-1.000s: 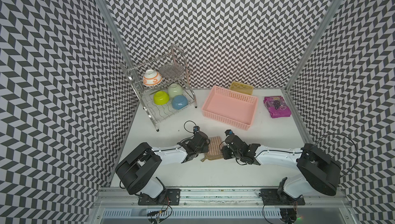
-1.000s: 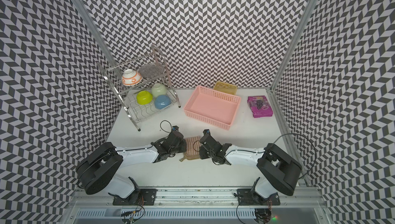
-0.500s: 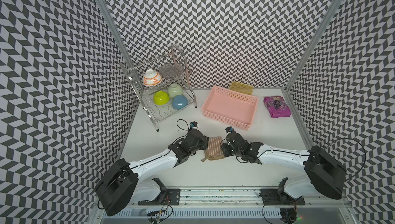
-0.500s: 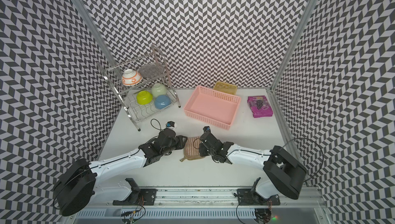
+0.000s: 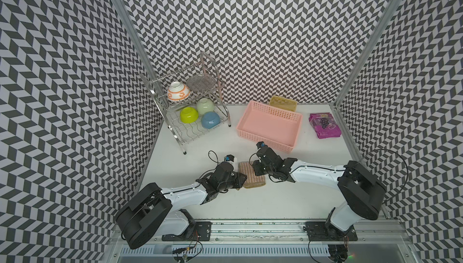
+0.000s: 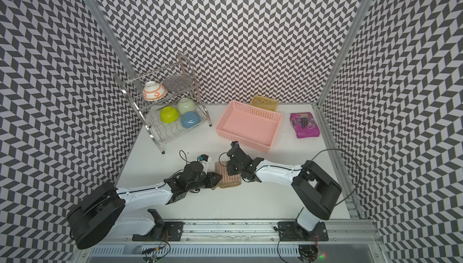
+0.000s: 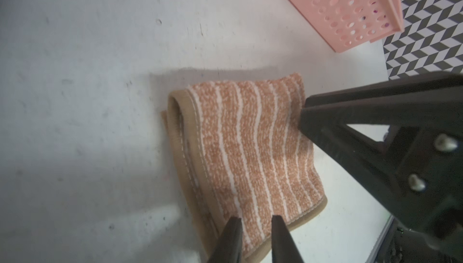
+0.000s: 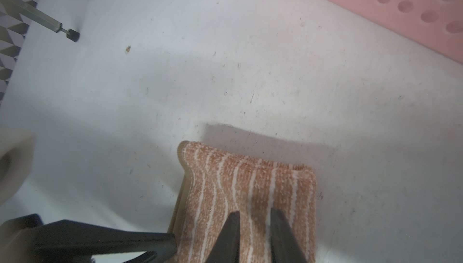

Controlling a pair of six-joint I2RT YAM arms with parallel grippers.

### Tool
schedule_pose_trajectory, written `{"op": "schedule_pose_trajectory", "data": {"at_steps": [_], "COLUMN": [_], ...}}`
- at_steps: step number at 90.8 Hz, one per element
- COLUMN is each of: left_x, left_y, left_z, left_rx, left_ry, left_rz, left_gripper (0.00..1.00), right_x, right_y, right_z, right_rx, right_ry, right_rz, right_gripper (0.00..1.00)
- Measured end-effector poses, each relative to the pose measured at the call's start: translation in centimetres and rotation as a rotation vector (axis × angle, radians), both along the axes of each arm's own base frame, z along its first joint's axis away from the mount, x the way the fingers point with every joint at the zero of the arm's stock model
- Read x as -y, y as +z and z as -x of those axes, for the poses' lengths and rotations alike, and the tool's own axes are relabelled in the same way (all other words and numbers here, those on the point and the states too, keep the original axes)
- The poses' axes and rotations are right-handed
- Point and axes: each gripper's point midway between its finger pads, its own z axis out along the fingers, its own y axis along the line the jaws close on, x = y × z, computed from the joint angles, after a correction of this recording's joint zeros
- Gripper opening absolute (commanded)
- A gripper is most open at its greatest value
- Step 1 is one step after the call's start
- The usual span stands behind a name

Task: Fold the square dishcloth
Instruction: Smooth out the cleaning item at the center of the board.

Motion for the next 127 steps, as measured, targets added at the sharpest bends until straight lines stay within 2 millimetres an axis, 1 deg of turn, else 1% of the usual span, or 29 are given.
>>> {"op": "schedule_pose_trajectory", "data": {"at_steps": [9,24,40,63,70,78,86,90,96,102,110,118,127], "left_x": [0.0,-0.1,0.1,0.3,0.3,0.4,0.5,0.7,1.0,1.4,1.7,1.6,1.3], "left_y": [-0.8,-1.6,-1.8,-1.8,-1.7,-1.5,-1.0,-0.4,0.7,2.2,3.9,4.8,4.6], "left_z": [0.3,0.3,0.1,0.0,-0.1,-0.1,-0.3,-0.6,-1.2,-2.0,-3.2,-4.1,-5.0], "left_rx": [-0.018,-0.029,-0.024,-0.019,-0.018,-0.018,-0.011,-0.003,0.016,0.054,0.101,0.128,0.138], "left_ry": [-0.005,-0.006,-0.005,-0.006,-0.005,-0.007,-0.012,-0.01,-0.006,0.003,0.024,0.046,0.066], "left_rz": [-0.004,-0.018,-0.013,-0.009,-0.008,-0.009,-0.013,-0.012,-0.007,0.006,0.017,0.019,-0.001], "left_gripper": [0.21,0.2,0.2,0.2,0.21,0.25,0.29,0.29,0.3,0.3,0.29,0.27,0.25], "right_x": [0.2,0.6,0.9,1.3,1.5,1.6,1.8,1.8,2.0,2.3,2.8,3.6,4.2], "right_y": [-0.9,-1.5,-2.0,-1.8,-1.7,-1.7,-1.3,-0.8,0.2,1.3,2.4,2.6,2.0], "right_z": [-0.1,-1.0,-2.0,-3.3,-3.5,-3.6,-3.6,-3.6,-3.4,-3.1,-2.2,-1.0,0.7], "right_rx": [-0.014,-0.015,-0.017,-0.004,0.001,0.008,0.017,0.027,0.044,0.062,0.079,0.077,0.053], "right_ry": [-0.003,-0.016,-0.031,-0.049,-0.05,-0.051,-0.052,-0.05,-0.048,-0.048,-0.044,-0.041,-0.029], "right_rz": [0.014,0.016,0.013,0.012,0.016,0.022,0.027,0.022,0.01,-0.007,-0.027,-0.034,-0.034], "right_gripper": [0.23,0.22,0.22,0.22,0.23,0.25,0.26,0.27,0.28,0.3,0.31,0.35,0.38]}}
